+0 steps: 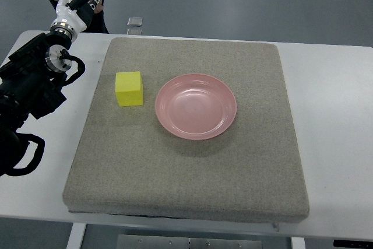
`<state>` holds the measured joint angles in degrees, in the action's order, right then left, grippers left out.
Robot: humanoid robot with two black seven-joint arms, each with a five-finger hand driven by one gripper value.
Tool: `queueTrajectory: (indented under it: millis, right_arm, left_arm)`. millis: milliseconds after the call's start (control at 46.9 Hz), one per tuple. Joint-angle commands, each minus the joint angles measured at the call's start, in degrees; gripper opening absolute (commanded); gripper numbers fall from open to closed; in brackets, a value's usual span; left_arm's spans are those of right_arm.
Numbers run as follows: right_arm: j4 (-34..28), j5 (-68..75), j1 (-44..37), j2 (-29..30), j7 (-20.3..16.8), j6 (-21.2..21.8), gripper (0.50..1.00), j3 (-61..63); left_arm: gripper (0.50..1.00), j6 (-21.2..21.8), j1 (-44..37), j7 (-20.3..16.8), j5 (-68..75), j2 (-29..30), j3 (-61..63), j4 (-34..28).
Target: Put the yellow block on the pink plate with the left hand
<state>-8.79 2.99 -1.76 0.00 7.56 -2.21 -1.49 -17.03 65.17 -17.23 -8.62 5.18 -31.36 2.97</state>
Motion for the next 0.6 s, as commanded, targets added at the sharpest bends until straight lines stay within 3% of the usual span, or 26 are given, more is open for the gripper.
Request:
queueTrajectory:
  millis: [0, 576]
  right_arm:
    - [0.0, 0.0, 0.0, 0.0, 0.0, 0.01, 0.924, 0.0]
    - [0.0, 0.0, 0.0, 0.0, 0.0, 0.01, 0.924, 0.0]
  left_arm:
    - [0.992, -0.02, -0.39, -0.17, 0.09, 0.0, 0.07, 0.02]
    - [0.992, -0.72, -1.1, -0.43, -0.44, -0.09, -0.64, 0.28]
